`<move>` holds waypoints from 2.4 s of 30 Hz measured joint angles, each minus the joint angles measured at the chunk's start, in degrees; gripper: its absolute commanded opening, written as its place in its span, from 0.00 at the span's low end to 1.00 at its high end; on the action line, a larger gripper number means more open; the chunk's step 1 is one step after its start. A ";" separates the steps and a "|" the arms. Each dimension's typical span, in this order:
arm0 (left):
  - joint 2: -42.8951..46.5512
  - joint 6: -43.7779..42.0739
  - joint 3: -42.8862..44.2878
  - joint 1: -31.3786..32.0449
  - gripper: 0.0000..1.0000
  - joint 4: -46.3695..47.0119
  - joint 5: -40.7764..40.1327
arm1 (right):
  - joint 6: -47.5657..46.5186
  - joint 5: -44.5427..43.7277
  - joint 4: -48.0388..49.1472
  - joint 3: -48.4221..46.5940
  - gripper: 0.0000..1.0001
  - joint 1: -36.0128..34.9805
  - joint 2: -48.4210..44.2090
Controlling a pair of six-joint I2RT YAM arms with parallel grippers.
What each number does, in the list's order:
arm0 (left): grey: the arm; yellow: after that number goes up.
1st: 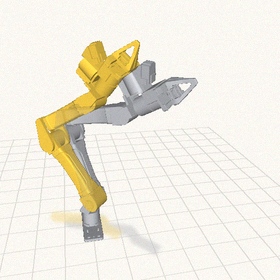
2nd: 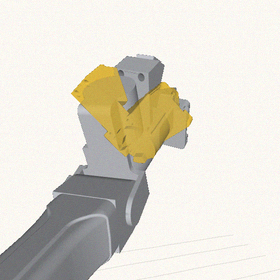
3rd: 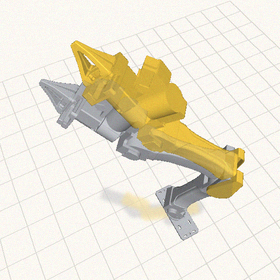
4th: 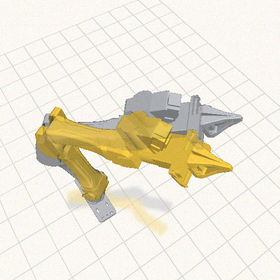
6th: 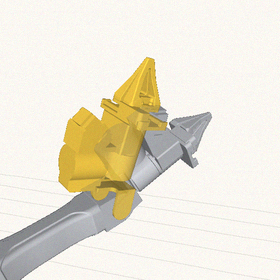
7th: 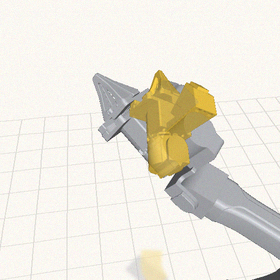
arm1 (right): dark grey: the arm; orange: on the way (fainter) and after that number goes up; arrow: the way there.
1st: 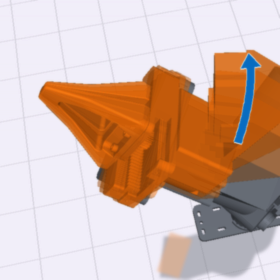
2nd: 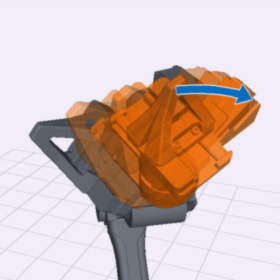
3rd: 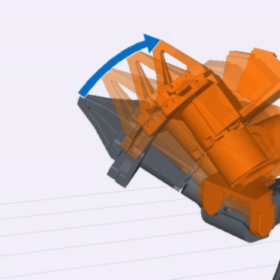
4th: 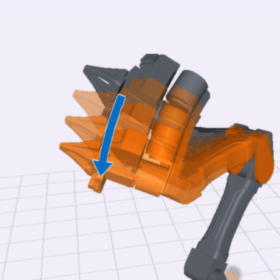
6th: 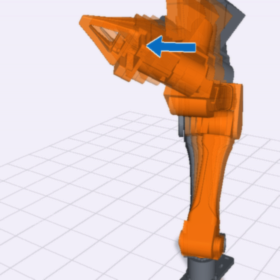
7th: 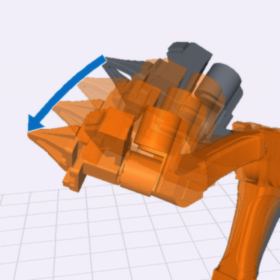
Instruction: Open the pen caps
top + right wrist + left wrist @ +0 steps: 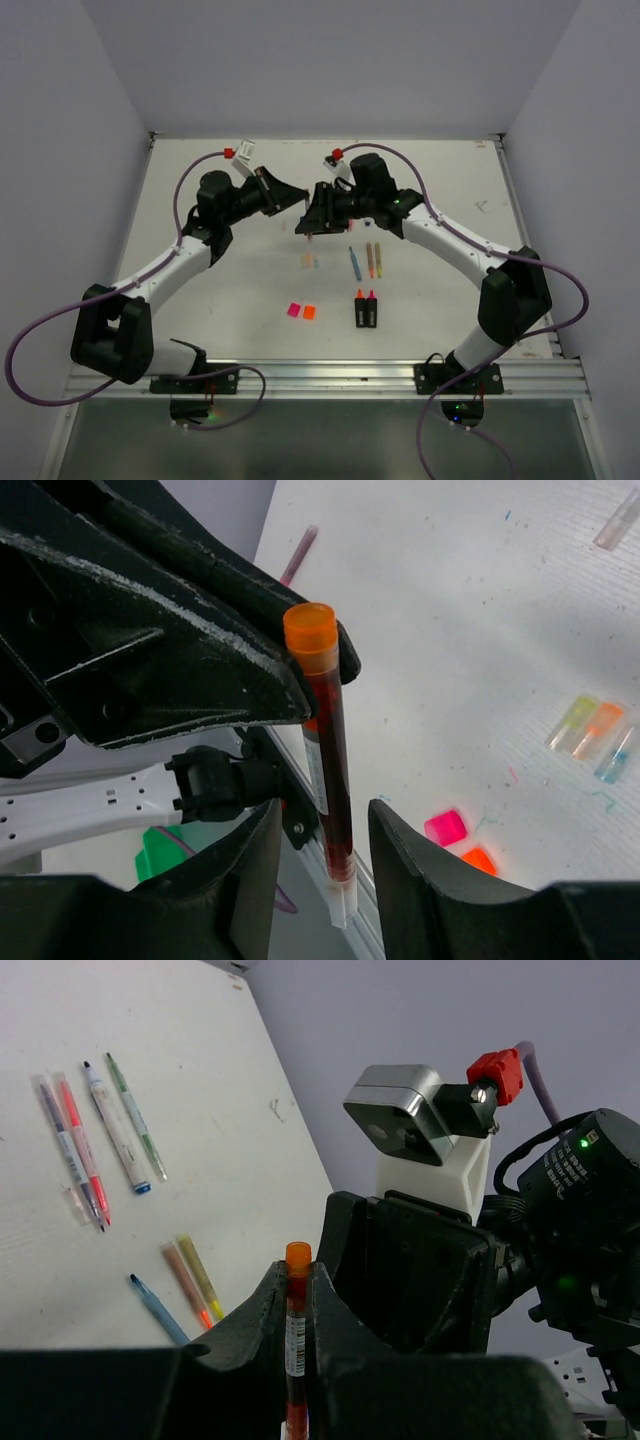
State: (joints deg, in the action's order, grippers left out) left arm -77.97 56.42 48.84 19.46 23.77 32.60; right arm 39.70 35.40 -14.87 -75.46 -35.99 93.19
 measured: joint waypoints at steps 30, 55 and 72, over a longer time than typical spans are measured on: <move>12.94 -11.37 -8.92 8.17 0.33 -8.85 -2.19 | 1.33 -1.88 -1.57 5.09 0.00 6.45 0.20; 4.42 -14.93 -5.05 10.95 0.34 -6.99 -0.26 | 11.76 2.78 7.98 7.50 0.00 7.67 0.20; 5.92 -20.79 -3.32 11.10 0.38 -16.90 -3.32 | 12.81 4.70 9.88 8.22 0.00 7.10 -0.48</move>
State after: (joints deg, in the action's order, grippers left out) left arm -72.05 35.64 45.52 30.57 6.87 29.28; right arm 52.51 40.10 -4.99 -67.24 -28.88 92.71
